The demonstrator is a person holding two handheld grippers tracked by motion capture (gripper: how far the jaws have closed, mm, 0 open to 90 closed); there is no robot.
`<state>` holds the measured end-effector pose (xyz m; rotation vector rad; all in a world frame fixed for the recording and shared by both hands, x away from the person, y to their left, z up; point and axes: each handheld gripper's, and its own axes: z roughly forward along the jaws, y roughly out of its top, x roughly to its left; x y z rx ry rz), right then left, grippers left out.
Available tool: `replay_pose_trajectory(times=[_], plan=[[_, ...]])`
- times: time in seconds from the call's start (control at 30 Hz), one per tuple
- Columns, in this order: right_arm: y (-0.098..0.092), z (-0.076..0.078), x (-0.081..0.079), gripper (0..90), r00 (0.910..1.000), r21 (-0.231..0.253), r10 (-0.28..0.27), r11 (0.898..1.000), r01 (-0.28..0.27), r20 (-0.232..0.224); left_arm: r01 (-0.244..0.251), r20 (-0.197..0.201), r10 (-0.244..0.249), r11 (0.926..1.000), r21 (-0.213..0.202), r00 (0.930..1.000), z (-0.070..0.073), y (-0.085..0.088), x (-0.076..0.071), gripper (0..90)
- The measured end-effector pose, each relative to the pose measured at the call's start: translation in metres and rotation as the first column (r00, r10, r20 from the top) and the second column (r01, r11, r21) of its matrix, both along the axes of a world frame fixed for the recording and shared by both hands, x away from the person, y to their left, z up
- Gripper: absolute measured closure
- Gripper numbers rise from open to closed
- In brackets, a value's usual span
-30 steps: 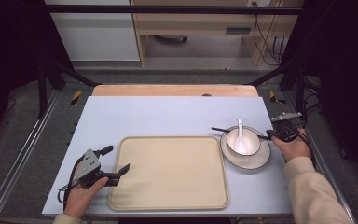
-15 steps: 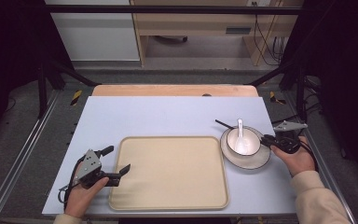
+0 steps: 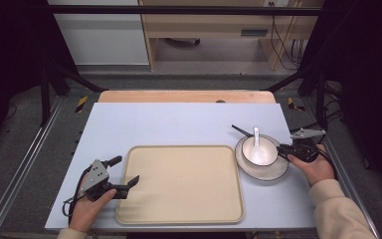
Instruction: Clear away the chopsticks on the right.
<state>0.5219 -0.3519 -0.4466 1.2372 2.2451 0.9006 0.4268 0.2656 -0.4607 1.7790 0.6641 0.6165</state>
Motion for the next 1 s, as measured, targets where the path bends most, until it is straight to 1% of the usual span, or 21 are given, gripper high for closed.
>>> replay_pose_trajectory(times=[0.03,0.07,0.2,0.23,0.27,0.37,0.43,0.5,0.57,0.6,0.63,0.67,0.73,0.77,0.8,0.87,0.9,0.93,0.97,1.0], plan=[[0.000,0.000,0.000,78.7,1.0000,0.000,0.000,1.000,0.000,0.000,0.000,0.000,0.000,1.0000,0.000,1.0000,0.000,0.000,0.000,7.5],[0.001,-0.003,0.002,79.0,0.9998,-0.017,0.017,1.000,-0.017,-0.007,0.001,0.001,-0.001,1.0000,-0.002,1.0000,0.000,0.000,0.000,7.5],[0.002,-0.004,0.002,80.9,0.9996,-0.009,0.027,1.000,-0.027,-0.009,0.000,0.000,0.000,1.0000,-0.002,1.0000,0.000,0.000,0.000,7.6],[0.001,-0.004,0.002,82.0,0.9994,-0.010,0.034,0.999,-0.034,-0.006,0.001,-0.001,-0.001,1.0000,-0.001,1.0000,0.000,0.000,0.000,7.6],[0.001,-0.004,0.001,84.0,0.9992,-0.003,0.039,0.999,-0.039,-0.012,0.001,-0.003,-0.001,1.0000,-0.001,1.0000,0.000,0.000,0.000,7.7],[0.001,-0.004,0.001,85.1,0.9988,-0.003,0.047,0.999,-0.047,-0.012,0.002,-0.001,-0.002,1.0000,-0.002,1.0000,0.000,0.000,0.000,7.7],[0.000,-0.003,0.001,85.5,0.9990,0.002,0.040,0.999,-0.040,-0.018,0.002,0.000,-0.002,1.0000,-0.002,1.0000,0.000,0.000,0.000,7.7],[-0.001,-0.002,0.001,85.7,0.9994,-0.006,0.033,0.999,-0.033,-0.009,0.002,0.000,-0.002,1.0000,0.000,1.0000,0.000,0.000,0.000,7.7],[-0.002,0.000,-0.001,85.7,0.9998,0.008,0.020,1.000,-0.020,0.004,0.000,0.001,0.000,1.0000,0.000,1.0000,0.001,0.000,-0.001,7.7],[-0.003,0.001,-0.001,85.8,0.9997,0.006,0.017,1.000,-0.017,0.019,-0.002,0.002,0.002,1.0000,0.000,1.0000,0.001,0.000,-0.001,7.8],[-0.004,0.005,-0.003,85.8,0.9998,0.022,0.000,1.000,0.000,0.019,-0.004,0.004,0.004,1.0000,-0.001,1.0000,0.001,0.001,-0.001,7.8],[-0.005,0.008,-0.005,85.8,0.9996,0.028,-0.007,1.000,0.006,0.028,-0.005,0.006,0.005,1.0000,-0.001,1.0000,0.001,0.001,-0.001,8.0],[-0.007,0.015,-0.010,85.8,0.9983,0.035,-0.023,0.999,0.021,0.053,-0.011,0.008,0.011,0.9999,-0.001,0.9999,0.001,0.002,-0.001,8.0],[-0.006,0.021,-0.015,85.8,0.9975,0.051,-0.033,0.998,0.030,0.063,-0.011,0.008,0.011,0.9999,-0.001,0.9999,0.001,0.002,-0.001,8.0],[-0.004,0.028,-0.020,85.8,0.9956,0.055,-0.041,0.998,0.036,0.084,-0.020,0.011,0.020,0.9998,-0.002,0.9997,0.002,0.002,-0.001,8.0],[0.004,0.045,-0.034,85.8,0.9896,0.075,-0.059,0.996,0.049,0.131,-0.030,0.015,0.030,0.9996,0.000,0.9994,0.002,0.003,-0.001,7.9],[0.011,0.053,-0.042,85.8,0.9859,0.084,-0.051,0.996,0.038,0.159,-0.035,0.016,0.035,0.9994,-0.001,0.9993,0.002,0.004,-0.001,7.9],[0.020,0.061,-0.051,85.7,0.9835,0.086,-0.042,0.996,0.027,0.176,-0.037,0.018,0.037,0.9993,-0.003,0.9991,0.002,0.004,0.000,7.9],[0.020,0.061,-0.051,85.7,0.9835,0.086,-0.042,0.996,0.027,0.176,-0.037,0.018,0.037,0.9993,-0.003,0.9991,0.002,0.004,0.000,7.9],[0.031,0.067,-0.059,85.8,0.9808,0.075,-0.024,0.997,0.009,0.193,-0.040,0.017,0.040,0.9992,-0.002,0.9991,0.003,0.004,-0.001,7.9]])
